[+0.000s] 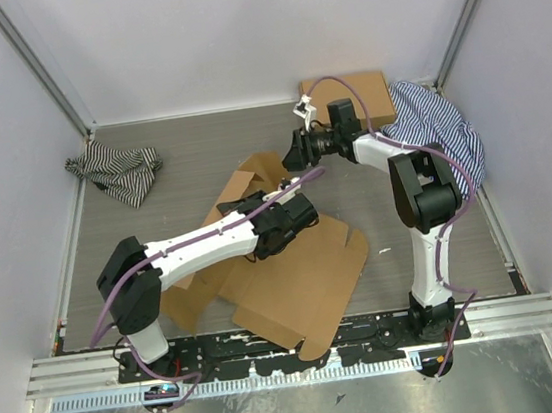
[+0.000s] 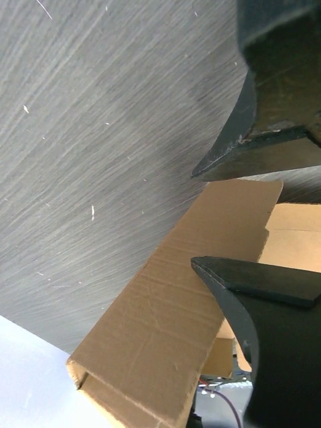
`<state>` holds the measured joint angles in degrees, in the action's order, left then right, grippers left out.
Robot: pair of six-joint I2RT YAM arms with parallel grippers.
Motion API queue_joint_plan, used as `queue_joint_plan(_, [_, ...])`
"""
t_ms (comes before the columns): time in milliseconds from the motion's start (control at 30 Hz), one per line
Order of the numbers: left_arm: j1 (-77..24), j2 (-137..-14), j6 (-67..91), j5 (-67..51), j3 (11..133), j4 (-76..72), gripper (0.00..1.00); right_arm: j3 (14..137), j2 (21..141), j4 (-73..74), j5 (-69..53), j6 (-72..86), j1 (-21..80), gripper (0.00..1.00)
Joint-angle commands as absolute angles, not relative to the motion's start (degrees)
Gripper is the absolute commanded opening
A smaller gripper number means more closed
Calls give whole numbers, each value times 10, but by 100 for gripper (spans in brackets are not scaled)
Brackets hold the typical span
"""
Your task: Fold the paper box
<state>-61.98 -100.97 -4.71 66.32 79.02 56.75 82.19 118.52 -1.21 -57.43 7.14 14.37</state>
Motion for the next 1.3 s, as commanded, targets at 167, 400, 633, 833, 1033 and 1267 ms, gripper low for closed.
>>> queue_joint_plan(167, [-621, -1016, -40, 633, 794, 586, 0, 790, 1118, 39, -592, 5, 164, 54])
queue_joint_plan(400, [-622, -1006, -35, 633, 788, 588, 0, 756, 1088, 38, -589, 4, 165, 54])
queue_joint_plan(633, [-636, -1004, -39, 625, 790, 586, 0, 722, 1058, 55, -593, -20, 177, 54])
queue_joint_plan(833, [-644, -1003, -31, 613, 789, 590, 0, 682, 1035, 36, -599, -50, 200, 56])
queue_joint_plan(1033, [-648, -1016, -16, 612, 799, 605, 0, 670, 1035, -25, -578, -55, 215, 56])
queue_joint_plan(1267, [-658, -1030, -4, 613, 818, 622, 0, 683, 1042, -49, -576, -64, 221, 57])
